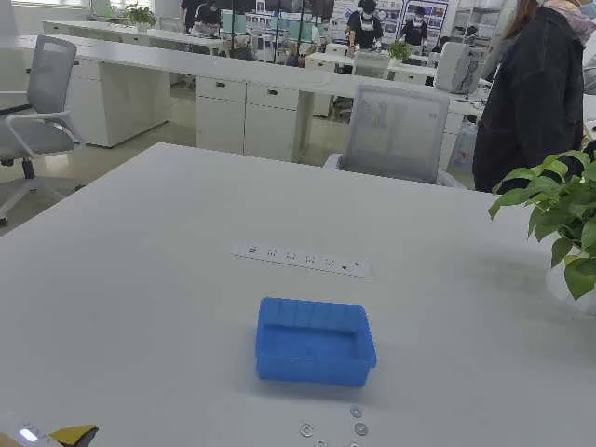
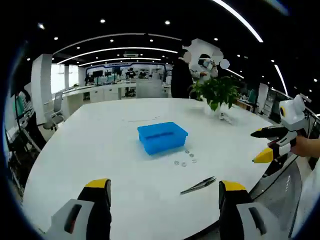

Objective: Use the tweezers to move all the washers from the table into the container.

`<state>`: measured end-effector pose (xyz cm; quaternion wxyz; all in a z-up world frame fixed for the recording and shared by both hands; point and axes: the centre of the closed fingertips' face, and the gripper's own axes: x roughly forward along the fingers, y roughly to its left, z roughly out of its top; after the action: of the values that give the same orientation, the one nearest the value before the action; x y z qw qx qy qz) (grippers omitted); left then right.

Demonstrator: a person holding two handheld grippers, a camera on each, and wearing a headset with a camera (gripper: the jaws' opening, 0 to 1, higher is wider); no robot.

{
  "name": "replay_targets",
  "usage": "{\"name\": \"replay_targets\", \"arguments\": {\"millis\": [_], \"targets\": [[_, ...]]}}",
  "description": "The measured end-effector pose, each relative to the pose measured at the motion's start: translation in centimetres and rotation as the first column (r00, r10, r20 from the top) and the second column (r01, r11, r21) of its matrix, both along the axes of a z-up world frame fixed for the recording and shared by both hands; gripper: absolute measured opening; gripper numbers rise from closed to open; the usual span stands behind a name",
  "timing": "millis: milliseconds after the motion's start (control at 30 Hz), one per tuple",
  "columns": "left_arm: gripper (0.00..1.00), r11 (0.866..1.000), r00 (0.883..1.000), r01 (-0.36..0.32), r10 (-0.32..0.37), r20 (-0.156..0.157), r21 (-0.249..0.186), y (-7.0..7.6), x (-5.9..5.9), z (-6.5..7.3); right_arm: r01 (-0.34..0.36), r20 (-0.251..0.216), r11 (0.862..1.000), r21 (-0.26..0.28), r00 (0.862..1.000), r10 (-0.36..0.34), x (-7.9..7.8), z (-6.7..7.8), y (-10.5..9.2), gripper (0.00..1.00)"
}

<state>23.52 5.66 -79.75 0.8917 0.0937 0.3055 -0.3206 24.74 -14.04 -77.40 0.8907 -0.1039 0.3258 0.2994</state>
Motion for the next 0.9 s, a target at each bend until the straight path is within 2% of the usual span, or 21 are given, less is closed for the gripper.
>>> {"name": "replay_targets", "arguments": {"millis": [67,200,300,433,600,733,900], "targets": [[0.54,0.999,0.999,0.037,-0.037,-0.004,0.003,-0.4,0.0,-0.3,-0.010,-0.007,1.000,-0.008,1.000,0.010,0.0,-0.2,0.1,0.91],[0.39,0.996,0.996,0.091,-0.091,-0.014,0.012,-1.0,0.2,-0.7,-0.025,-0.014,1.000,-0.017,1.000,0.025,0.0,-0.4,0.1,0.91],[0.31,0.990,0.989,0.143,-0.142,-0.041,0.001,-1.9,0.4,-1.5,-0.033,-0.022,0.999,-0.023,0.999,0.033,0.0,-0.6,0.1,0.90],[0.22,0.982,0.980,0.190,-0.189,-0.057,0.015,-2.8,0.8,-2.6,-0.045,-0.029,0.998,-0.034,0.999,0.044,0.1,-0.7,0.0,0.90],[0.17,0.963,0.961,0.266,-0.263,-0.083,0.031,-3.4,0.7,-4.0,-0.055,-0.038,0.998,-0.037,0.998,0.054,0.1,-0.9,0.2,0.90],[0.13,0.953,0.951,0.300,-0.294,-0.099,0.052,-3.5,1.0,-5.1,-0.066,-0.048,0.997,-0.041,0.997,0.064,0.0,-1.2,0.4,0.90],[0.17,0.950,0.949,0.306,-0.299,-0.105,0.065,-3.5,1.3,-5.2,-0.067,-0.050,0.997,-0.039,0.997,0.065,0.1,-1.1,0.6,0.90]]}}
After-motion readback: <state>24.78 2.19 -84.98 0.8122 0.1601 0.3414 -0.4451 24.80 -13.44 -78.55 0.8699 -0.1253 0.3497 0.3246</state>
